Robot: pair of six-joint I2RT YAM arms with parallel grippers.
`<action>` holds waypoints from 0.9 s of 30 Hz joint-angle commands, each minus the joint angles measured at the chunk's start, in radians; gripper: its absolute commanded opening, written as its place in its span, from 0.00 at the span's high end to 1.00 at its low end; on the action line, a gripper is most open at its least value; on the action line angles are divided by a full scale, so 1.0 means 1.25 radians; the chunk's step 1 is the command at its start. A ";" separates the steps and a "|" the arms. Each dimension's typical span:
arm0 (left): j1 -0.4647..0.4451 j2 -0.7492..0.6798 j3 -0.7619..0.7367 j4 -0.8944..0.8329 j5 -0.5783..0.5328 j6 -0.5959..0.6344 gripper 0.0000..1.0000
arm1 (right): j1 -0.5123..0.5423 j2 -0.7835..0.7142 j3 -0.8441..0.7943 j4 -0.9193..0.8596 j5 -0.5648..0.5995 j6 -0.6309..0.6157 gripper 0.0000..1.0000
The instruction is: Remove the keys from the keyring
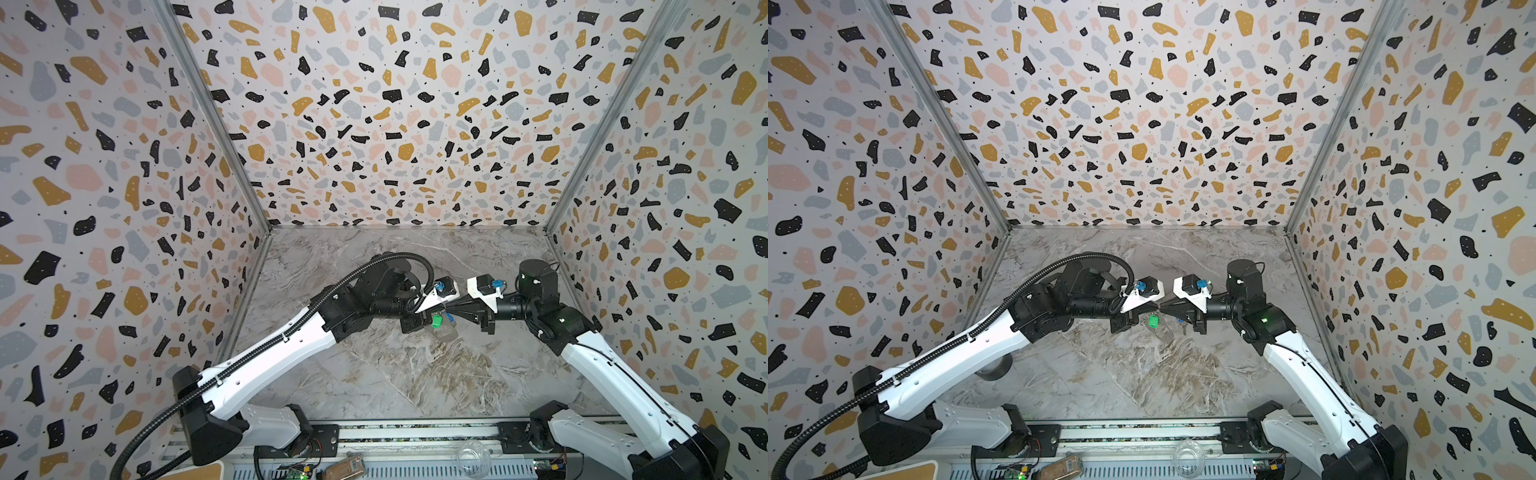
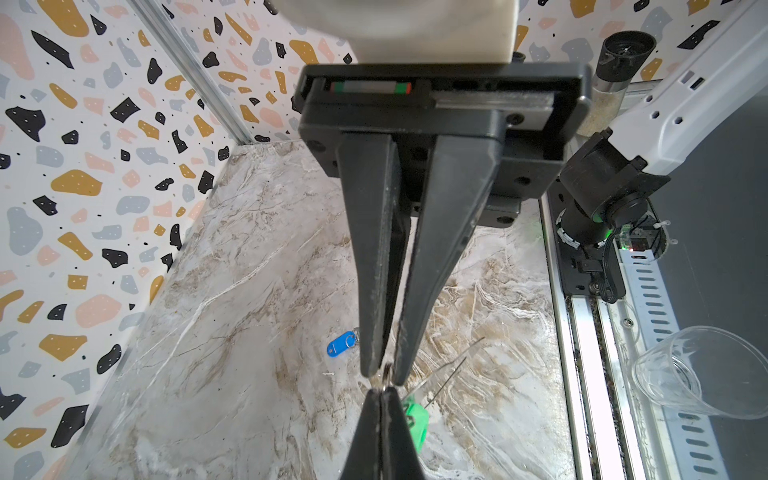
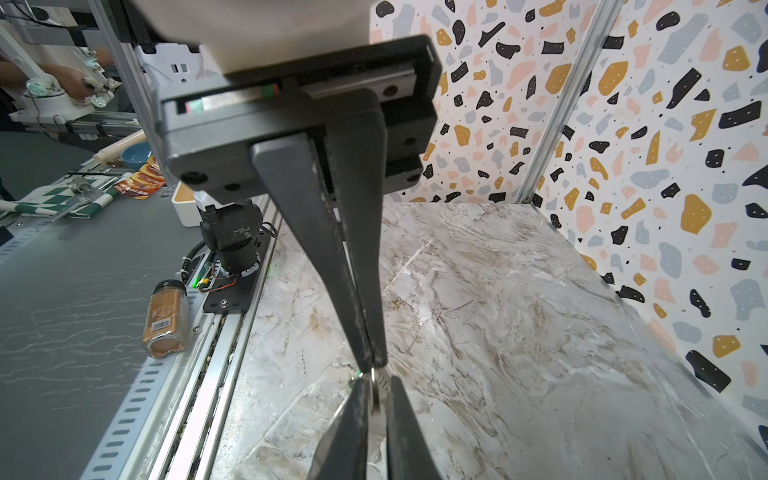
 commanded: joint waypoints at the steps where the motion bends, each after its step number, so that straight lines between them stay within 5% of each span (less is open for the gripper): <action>1: -0.006 -0.023 -0.001 0.043 0.006 0.011 1.00 | 0.004 -0.004 -0.003 0.024 -0.021 0.020 0.90; 15: -0.006 -0.043 -0.034 0.095 -0.023 0.021 1.00 | 0.008 0.025 0.008 -0.011 -0.047 0.042 1.00; 16: -0.005 -0.047 -0.038 0.099 -0.033 0.023 0.98 | 0.008 0.027 0.010 -0.008 -0.043 0.050 1.00; 20: -0.001 -0.081 -0.065 0.142 -0.144 0.013 0.56 | 0.008 0.020 0.006 0.038 0.000 0.123 1.00; 27: 0.003 -0.171 -0.157 0.258 -0.241 -0.057 0.41 | 0.009 -0.025 -0.038 0.205 0.098 0.291 1.00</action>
